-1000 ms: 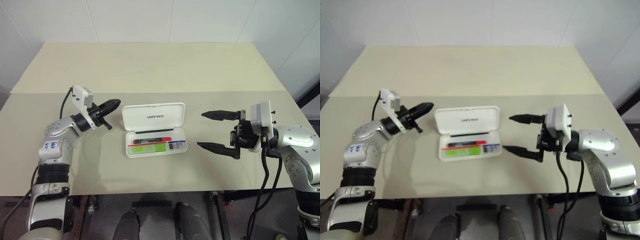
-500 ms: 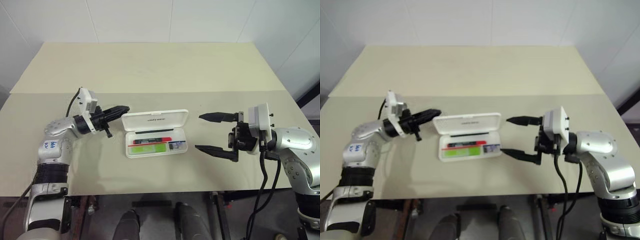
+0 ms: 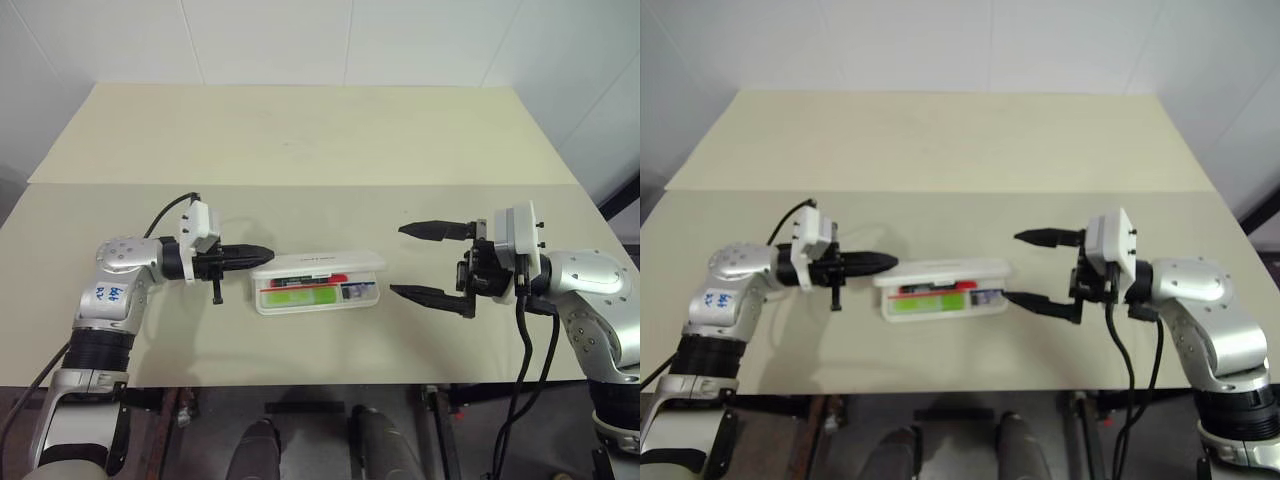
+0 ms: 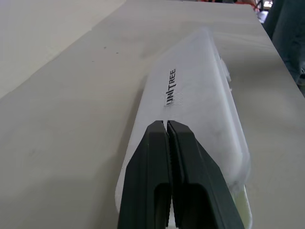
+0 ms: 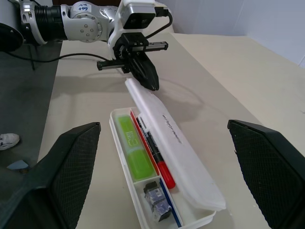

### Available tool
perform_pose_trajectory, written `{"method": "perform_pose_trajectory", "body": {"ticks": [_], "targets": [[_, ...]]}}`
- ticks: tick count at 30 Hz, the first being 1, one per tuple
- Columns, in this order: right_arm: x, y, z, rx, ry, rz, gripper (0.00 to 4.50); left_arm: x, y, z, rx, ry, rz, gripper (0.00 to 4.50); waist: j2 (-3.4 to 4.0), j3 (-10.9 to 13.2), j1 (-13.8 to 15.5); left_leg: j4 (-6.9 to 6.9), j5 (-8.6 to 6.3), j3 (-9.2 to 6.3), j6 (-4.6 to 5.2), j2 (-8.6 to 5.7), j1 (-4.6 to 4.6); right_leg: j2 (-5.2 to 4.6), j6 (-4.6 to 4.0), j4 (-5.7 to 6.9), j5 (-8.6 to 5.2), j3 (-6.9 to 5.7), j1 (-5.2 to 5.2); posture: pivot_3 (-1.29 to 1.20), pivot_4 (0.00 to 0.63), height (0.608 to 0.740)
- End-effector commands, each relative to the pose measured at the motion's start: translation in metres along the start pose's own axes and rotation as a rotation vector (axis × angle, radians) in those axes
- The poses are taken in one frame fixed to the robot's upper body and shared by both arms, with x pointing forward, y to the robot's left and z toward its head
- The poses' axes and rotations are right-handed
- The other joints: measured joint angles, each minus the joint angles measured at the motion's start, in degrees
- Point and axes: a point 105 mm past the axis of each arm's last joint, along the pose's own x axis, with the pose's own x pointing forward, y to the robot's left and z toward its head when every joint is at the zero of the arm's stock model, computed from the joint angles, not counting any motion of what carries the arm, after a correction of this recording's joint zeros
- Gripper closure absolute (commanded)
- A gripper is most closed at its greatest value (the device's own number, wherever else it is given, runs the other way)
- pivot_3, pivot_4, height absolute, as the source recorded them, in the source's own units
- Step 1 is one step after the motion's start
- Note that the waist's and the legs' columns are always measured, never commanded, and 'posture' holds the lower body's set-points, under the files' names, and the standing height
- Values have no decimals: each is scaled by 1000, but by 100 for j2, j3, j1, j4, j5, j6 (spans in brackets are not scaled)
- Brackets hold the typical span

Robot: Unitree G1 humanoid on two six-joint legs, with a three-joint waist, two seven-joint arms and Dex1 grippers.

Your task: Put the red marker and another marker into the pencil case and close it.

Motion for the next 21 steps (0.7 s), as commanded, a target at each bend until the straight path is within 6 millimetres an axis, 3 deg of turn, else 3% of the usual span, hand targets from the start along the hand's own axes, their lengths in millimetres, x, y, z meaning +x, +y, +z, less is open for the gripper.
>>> {"method": "perform_pose_trajectory", "body": {"ticks": [1, 11, 21], "targets": [[5, 0, 8, -42, -13, 21, 0, 7, -5, 3, 50, 31, -61, 4458, 0, 0, -4, 0, 0, 0, 0, 0, 0, 0, 1, 0, 1, 0, 0, 0, 150, 740], [16, -2, 8, -53, -43, 21, 0, -9, -11, -10, 47, 165, -108, 4458, 0, 0, -7, -1, -1, 0, 2, 0, 0, 0, -2, 2, -1, 0, -2, 0, 150, 740], [21, -2, 7, -59, -58, 6, 0, 0, -29, -22, -25, 127, -94, 4458, 0, 0, -3, -2, -2, 0, 3, 0, -1, 0, 0, 3, 0, 0, -2, 0, 150, 740]]}}
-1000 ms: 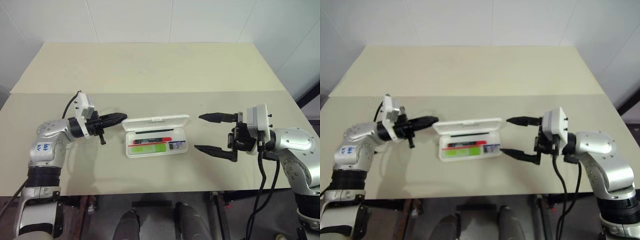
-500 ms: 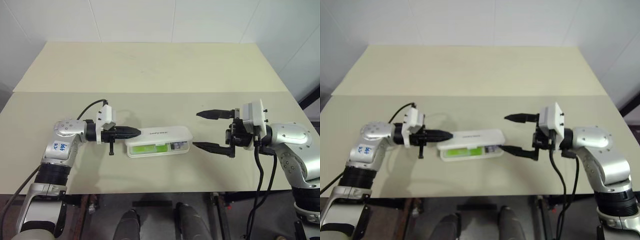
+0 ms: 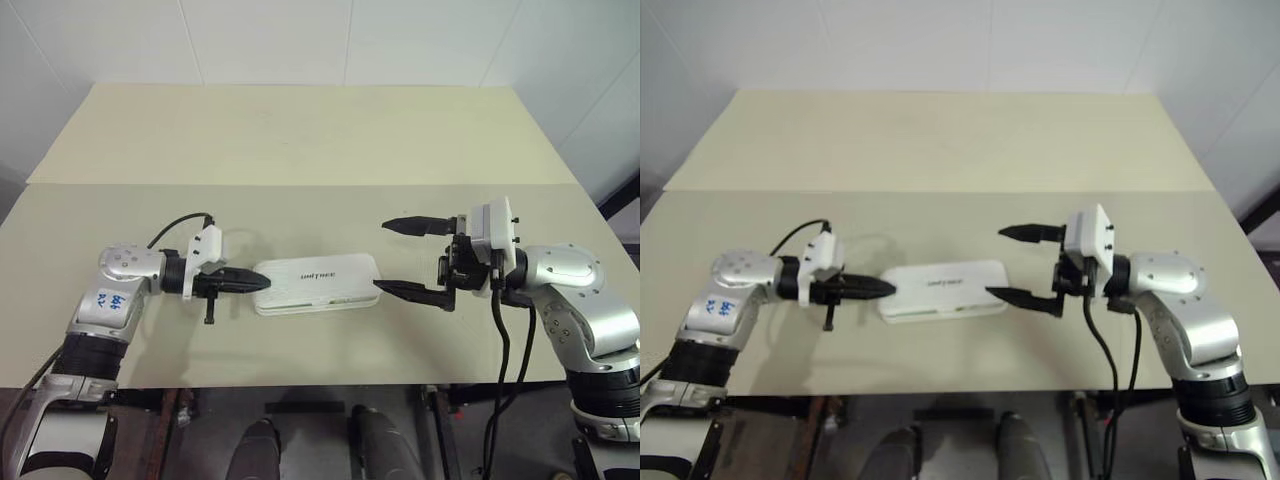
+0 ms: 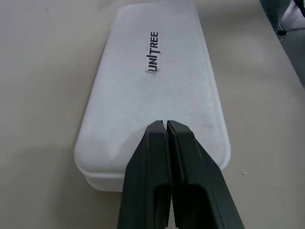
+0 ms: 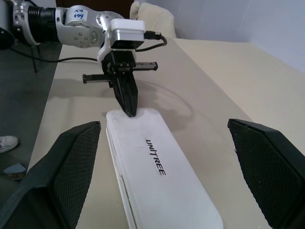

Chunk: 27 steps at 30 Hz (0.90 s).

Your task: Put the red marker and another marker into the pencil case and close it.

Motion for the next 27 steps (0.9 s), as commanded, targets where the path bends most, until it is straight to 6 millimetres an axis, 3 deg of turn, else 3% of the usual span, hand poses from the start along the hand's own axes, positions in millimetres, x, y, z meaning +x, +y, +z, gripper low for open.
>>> {"method": "perform_pose_trajectory", "body": {"ticks": [1, 12, 27], "targets": [[2, -2, 9, -46, -27, -8, 0, 7, -10, 1, -17, -34, -7, 4458, 0, 0, 2, 0, 0, 0, 0, 0, 0, 0, 0, 1, 0, 0, 0, 0, 150, 740], [5, -2, 11, -49, -34, -11, 0, 12, -15, -20, -66, -6, 23, 4458, 1, -1, 3, 6, 0, 0, 0, 0, 6, 0, -16, 2, -8, 1, 4, 0, 150, 740], [12, -1, 13, -50, -58, -3, 0, 18, -12, -21, -55, 72, -27, 4458, 6, -4, 18, 13, 1, 0, 1, 0, 9, 0, -17, 1, -8, 1, 9, 0, 150, 740]]}}
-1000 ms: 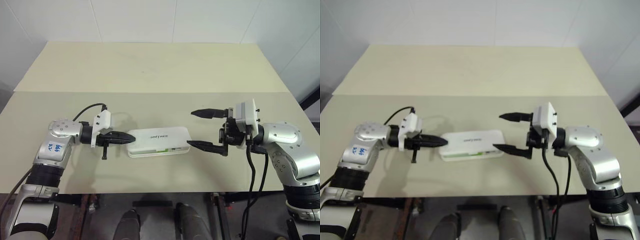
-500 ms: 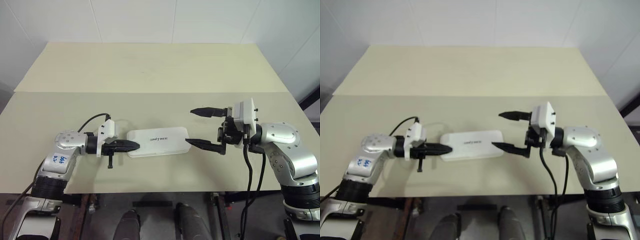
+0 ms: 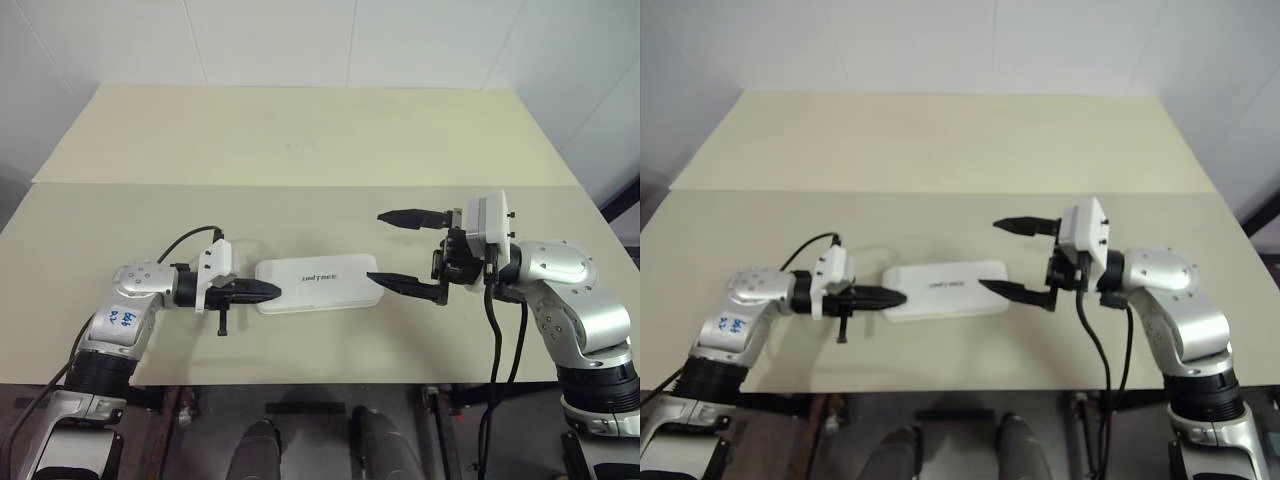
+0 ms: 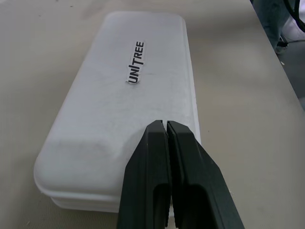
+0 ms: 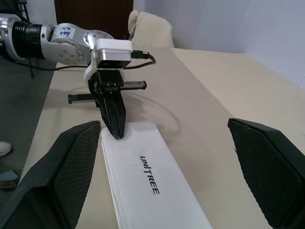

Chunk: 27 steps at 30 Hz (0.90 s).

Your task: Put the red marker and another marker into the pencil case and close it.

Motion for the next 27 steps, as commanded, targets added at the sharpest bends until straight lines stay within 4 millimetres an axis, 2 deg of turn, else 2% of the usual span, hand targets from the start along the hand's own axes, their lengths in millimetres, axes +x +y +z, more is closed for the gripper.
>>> {"method": "perform_pose_trajectory", "body": {"ticks": [1, 10, 15, 27], "targets": [[4, 1, 9, -38, -27, 6, 0, 3, -2, -14, -38, 87, -30, 4458, 1, -1, 3, 2, 0, 0, 0, 0, 0, 0, 0, -1, 0, 0, 2, 0, 150, 740], [8, 3, 9, -38, -39, 1, 0, 6, 1, -6, -37, 106, -48, 4458, 1, -1, -2, 18, 0, 0, 0, 0, -2, 0, -3, -4, 3, 0, 6, 0, 150, 740], [8, 3, 8, -40, -40, -6, 0, 19, 2, 0, -32, 108, -70, 4458, 1, -1, 8, 19, 0, 0, 0, 0, -4, 0, -3, -6, 3, 0, 6, 0, 150, 740], [9, 3, 7, -41, -50, -19, 0, 30, 10, 6, -37, 131, -75, 4458, 1, 0, -2, 20, 0, 0, 0, 0, -9, 0, 0, -14, 5, 1, 6, 0, 150, 740]]}}
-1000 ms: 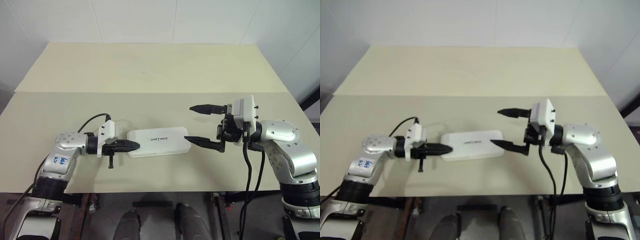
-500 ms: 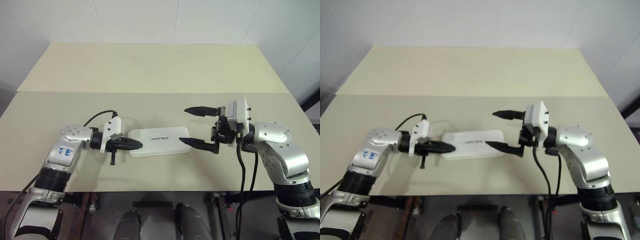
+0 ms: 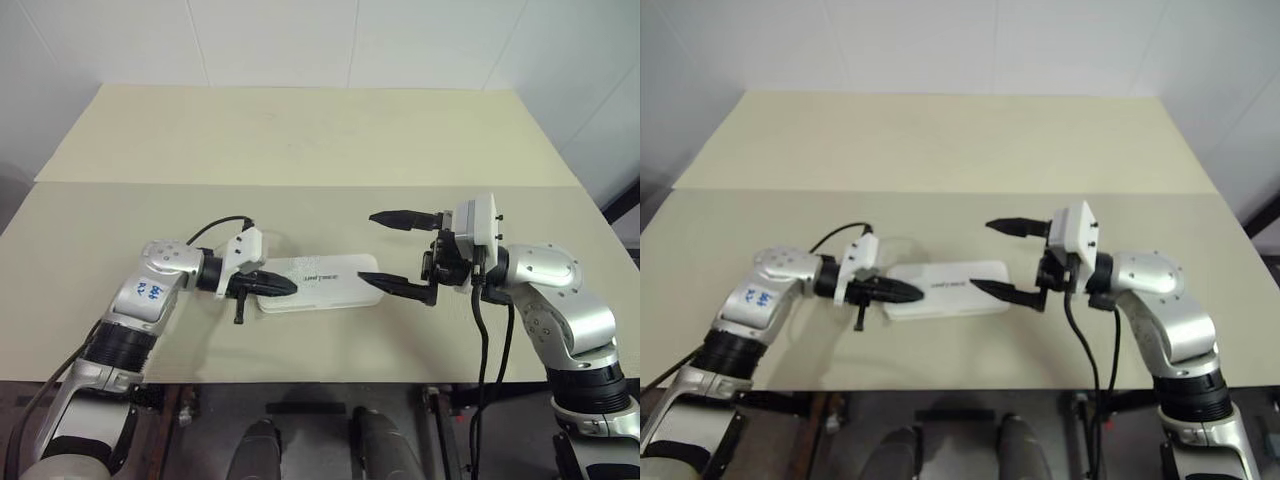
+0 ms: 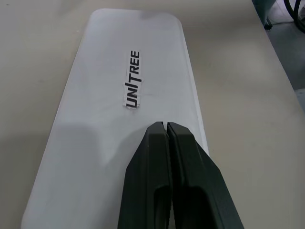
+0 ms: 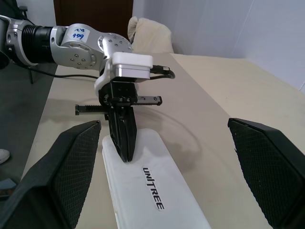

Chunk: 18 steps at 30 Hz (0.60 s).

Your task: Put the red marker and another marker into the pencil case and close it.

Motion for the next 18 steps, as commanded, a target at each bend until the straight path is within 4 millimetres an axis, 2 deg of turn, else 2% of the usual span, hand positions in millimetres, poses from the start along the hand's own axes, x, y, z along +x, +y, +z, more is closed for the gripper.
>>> {"method": "perform_pose_trajectory", "body": {"ticks": [1, 9, 13, 18], "targets": [[1, 2, 9, -46, -25, -4, 0, 3, 0, -8, -28, 39, 3, 4458, 0, 0, -3, -2, 0, 0, 0, 0, 0, 0, 0, 0, 0, 0, 0, 0, 150, 740], [1, 2, 9, -39, -24, 1, 0, -6, 2, 10, -52, -100, 54, 4458, 0, 0, -8, -6, 0, 0, 1, 0, -1, 0, -1, -1, -1, 0, -3, 0, 150, 740], [-2, -1, 7, -32, -16, 7, 0, -33, 2, 45, -29, -352, 114, 4458, -4, 3, -29, -11, 0, 0, 1, 1, -6, 0, -1, 0, -1, -1, -10, 0, 150, 740], [-8, -6, 6, -33, -12, -6, 0, -58, 2, 58, 3, -419, 206, 4458, -3, 3, -30, -22, 0, -1, 1, 1, -3, 0, 13, 4, 6, -2, -11, 0, 150, 740]]}}
